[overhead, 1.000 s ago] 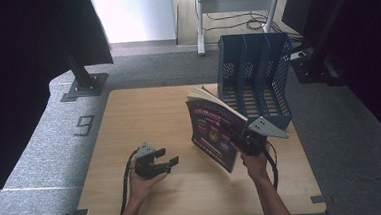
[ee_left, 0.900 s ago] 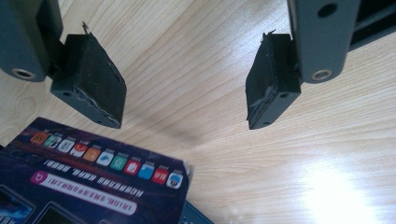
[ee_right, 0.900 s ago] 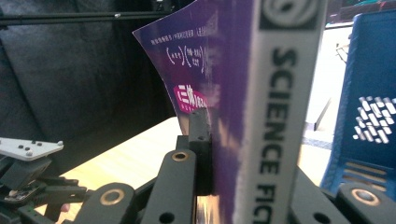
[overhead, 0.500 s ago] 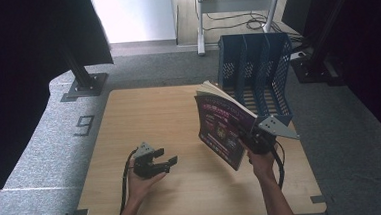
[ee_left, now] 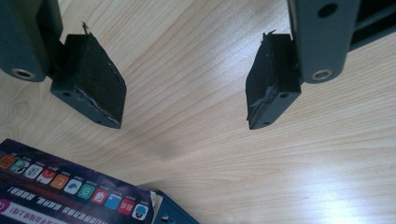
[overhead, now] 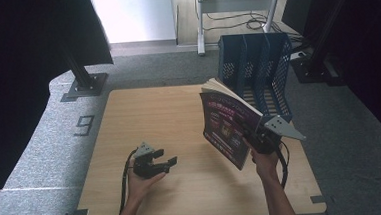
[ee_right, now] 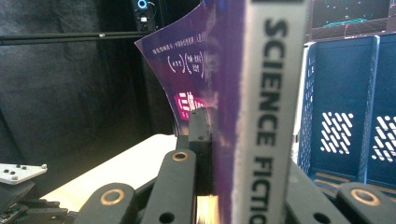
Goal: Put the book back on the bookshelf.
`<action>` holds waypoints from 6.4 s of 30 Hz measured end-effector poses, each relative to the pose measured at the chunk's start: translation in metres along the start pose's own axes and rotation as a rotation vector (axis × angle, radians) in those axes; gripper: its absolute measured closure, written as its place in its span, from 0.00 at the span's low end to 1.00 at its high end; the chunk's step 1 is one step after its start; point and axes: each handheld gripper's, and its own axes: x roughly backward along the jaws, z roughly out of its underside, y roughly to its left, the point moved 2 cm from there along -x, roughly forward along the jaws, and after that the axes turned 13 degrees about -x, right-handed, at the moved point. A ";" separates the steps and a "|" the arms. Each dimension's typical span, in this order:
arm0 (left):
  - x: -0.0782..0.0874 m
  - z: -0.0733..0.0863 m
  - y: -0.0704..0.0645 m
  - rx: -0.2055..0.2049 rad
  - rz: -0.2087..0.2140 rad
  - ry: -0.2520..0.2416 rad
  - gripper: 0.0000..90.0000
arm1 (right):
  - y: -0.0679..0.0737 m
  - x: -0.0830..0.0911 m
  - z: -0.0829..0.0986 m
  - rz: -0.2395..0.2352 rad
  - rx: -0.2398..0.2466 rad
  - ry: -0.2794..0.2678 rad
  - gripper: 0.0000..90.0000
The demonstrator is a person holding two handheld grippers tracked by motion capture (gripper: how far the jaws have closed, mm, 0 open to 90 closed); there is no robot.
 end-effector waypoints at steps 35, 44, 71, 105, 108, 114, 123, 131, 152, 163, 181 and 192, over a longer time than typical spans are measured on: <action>-0.001 0.002 0.001 0.014 0.020 0.009 0.32 | 0.000 0.009 -0.050 0.037 0.026 -0.060 0.91; -0.003 0.002 0.000 0.015 0.025 0.012 0.32 | -0.005 0.010 -0.070 0.078 0.040 -0.088 0.91; -0.005 0.004 0.002 0.026 0.027 0.021 0.32 | -0.020 -0.002 -0.082 0.140 0.056 -0.113 0.91; -0.005 0.007 0.005 0.037 0.030 0.031 0.32 | -0.044 -0.034 -0.089 0.246 0.076 -0.160 0.91; -0.005 0.007 0.005 0.039 0.031 0.030 0.32 | -0.047 -0.038 -0.090 0.260 0.078 -0.159 0.91; -0.006 0.008 0.007 0.043 0.033 0.032 0.32 | -0.053 -0.046 -0.089 0.286 0.070 -0.160 0.91; -0.005 0.009 0.009 0.052 0.035 0.031 0.32 | -0.066 -0.057 -0.086 0.317 0.055 -0.166 0.91; -0.005 0.010 0.011 0.058 0.037 0.028 0.32 | -0.071 -0.068 -0.087 0.334 0.055 -0.169 0.91; -0.001 0.010 0.014 0.059 0.026 0.021 0.33 | -0.082 -0.096 -0.079 0.357 0.050 -0.173 0.90; 0.002 0.011 0.017 0.067 0.023 0.017 0.33 | -0.089 -0.110 -0.083 0.370 0.039 -0.184 0.90; 0.006 0.011 0.020 0.079 0.018 0.004 0.33 | -0.103 -0.132 -0.070 0.397 0.013 -0.196 0.90; 0.006 0.012 0.021 0.084 0.017 0.003 0.33 | -0.106 -0.143 -0.070 0.406 0.026 -0.196 0.90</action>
